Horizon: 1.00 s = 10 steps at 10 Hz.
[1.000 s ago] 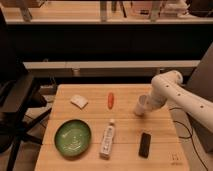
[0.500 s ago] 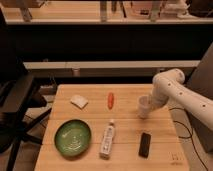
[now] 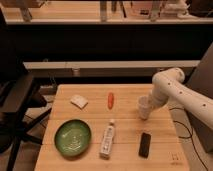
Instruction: Pick up the ceramic cup
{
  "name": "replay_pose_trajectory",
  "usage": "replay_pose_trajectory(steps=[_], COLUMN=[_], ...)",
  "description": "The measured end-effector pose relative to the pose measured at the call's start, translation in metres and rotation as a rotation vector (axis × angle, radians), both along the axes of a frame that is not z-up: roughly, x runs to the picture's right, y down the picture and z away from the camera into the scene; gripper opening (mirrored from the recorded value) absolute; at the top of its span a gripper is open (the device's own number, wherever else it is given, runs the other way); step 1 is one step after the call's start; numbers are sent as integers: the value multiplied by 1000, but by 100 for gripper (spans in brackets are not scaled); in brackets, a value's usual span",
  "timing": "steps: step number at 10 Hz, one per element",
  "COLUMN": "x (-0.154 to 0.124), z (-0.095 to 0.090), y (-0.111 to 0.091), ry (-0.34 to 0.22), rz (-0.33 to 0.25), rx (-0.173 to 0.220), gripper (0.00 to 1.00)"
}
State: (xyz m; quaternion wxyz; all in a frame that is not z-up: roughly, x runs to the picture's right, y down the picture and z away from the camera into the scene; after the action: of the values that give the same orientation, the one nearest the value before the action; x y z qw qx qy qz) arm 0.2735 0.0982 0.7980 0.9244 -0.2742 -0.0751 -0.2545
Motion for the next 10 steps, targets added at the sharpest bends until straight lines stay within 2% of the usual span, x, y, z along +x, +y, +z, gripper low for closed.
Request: replay_pose_trajectory(steps=[10], x=[-2], z=[0], y=[-7], ry=[-12], rz=[-61], rx=[2], gripper=[0])
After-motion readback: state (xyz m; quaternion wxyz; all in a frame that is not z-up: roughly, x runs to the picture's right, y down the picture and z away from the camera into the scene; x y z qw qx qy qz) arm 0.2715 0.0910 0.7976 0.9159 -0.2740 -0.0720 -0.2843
